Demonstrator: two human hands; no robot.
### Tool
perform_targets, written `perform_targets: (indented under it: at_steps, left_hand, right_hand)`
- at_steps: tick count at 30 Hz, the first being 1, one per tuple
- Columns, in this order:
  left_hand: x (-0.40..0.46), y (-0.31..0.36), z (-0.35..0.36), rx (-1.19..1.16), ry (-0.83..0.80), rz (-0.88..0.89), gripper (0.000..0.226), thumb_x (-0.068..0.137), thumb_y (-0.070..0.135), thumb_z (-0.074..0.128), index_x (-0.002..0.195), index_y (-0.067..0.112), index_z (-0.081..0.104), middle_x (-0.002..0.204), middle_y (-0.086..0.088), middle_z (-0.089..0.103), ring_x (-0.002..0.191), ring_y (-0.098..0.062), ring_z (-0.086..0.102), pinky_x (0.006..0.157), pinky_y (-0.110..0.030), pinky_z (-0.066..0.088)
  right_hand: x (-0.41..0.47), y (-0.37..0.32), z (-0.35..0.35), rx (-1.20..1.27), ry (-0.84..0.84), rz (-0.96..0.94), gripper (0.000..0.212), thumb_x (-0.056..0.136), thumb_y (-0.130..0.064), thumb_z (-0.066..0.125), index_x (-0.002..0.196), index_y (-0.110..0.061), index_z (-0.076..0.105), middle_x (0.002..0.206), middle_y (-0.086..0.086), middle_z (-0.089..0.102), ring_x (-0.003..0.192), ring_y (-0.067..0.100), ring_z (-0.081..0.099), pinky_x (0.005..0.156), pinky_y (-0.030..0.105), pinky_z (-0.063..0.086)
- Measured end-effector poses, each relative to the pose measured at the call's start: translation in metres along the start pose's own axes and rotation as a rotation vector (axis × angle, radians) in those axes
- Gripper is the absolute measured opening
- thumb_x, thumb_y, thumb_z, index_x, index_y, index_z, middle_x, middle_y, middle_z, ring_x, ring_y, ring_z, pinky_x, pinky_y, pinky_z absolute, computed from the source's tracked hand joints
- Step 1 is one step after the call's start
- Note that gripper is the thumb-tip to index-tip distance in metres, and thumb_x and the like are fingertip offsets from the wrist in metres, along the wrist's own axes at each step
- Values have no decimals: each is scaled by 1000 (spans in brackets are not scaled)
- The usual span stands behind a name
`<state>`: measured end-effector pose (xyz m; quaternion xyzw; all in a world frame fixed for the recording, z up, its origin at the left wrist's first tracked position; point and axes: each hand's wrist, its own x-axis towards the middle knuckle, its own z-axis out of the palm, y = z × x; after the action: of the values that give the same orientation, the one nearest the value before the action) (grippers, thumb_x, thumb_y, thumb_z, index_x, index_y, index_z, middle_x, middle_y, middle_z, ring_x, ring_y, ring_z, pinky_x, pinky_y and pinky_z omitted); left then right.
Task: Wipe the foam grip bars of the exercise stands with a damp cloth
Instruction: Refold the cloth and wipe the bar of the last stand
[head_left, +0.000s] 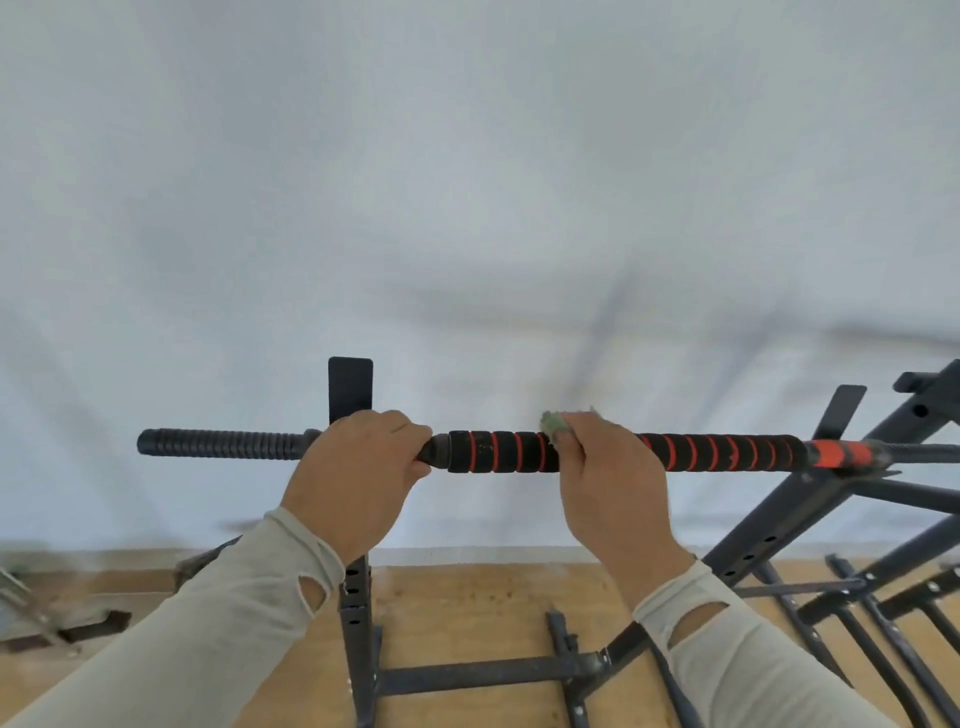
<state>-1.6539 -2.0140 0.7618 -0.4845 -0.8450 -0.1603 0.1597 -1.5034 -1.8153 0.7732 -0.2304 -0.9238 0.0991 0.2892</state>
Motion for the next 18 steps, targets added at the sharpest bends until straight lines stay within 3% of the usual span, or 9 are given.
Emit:
perform_targets:
  at_steps: [2,4,7,9,10,12,13,15,18]
  left_hand:
    - [0,-2,2,-13,28,20,11,88,31,70,95,22,67,76,8,59,67,-18,56,65,-35,51]
    - [1,-4,5,-21,44,30,10,86,28,72,89,21,65,74,7,57,65,-19,54,63,-37,50]
    - [1,-6,5,-38,60,22,15,84,26,76,83,20,63,72,6,56,63,-20,54,60,-38,49]
    - [0,-5,4,-38,58,40,13,84,27,76,92,20,68,77,7,60,67,-21,58,63,-38,52]
    - [0,-5,4,-27,63,45,15,85,29,75,97,21,69,79,7,62,69,-20,59,64,-38,53]
    - [0,-5,4,-9,68,44,18,84,31,76,98,22,70,79,7,63,68,-19,60,63,-36,54]
    - [0,-5,5,-6,72,45,18,83,31,77,98,22,71,78,7,63,66,-19,60,63,-35,54]
    - [1,-6,6,0,77,47,19,82,31,78,97,22,71,77,7,63,65,-18,59,62,-34,54]
    - [1,-7,6,-8,80,54,18,83,33,77,96,24,69,77,8,62,65,-17,58,63,-32,52]
  right_hand:
    - [-1,-38,19,3,26,-147,24,103,-26,46,89,-21,64,74,-5,60,67,18,57,68,34,51]
    - [1,-68,37,12,73,-270,18,99,-16,52,85,-18,62,71,-4,59,68,19,56,83,32,51]
    - [5,-67,43,27,15,-404,14,99,-12,53,89,-15,63,81,-3,66,79,20,60,96,29,46]
    - [6,-47,28,-43,-38,-494,20,93,-8,52,102,-17,66,98,-4,73,93,20,65,90,29,49]
    - [9,-32,19,-106,-72,-504,24,89,-7,52,105,-20,64,99,-7,72,93,19,65,81,30,51]
    - [19,-5,-3,-291,-215,-408,22,83,-4,58,95,-23,54,82,-10,60,78,18,60,61,30,42]
    - [24,6,-11,-404,-285,-339,24,83,-5,61,91,-24,49,77,-10,53,72,17,55,59,29,38]
    - [28,13,-19,-472,-331,-229,21,88,-9,60,90,-24,46,75,-9,52,68,16,52,60,30,45]
    - [27,-18,-14,-334,-251,-185,17,94,-11,61,86,-19,49,68,-5,53,60,23,57,56,38,52]
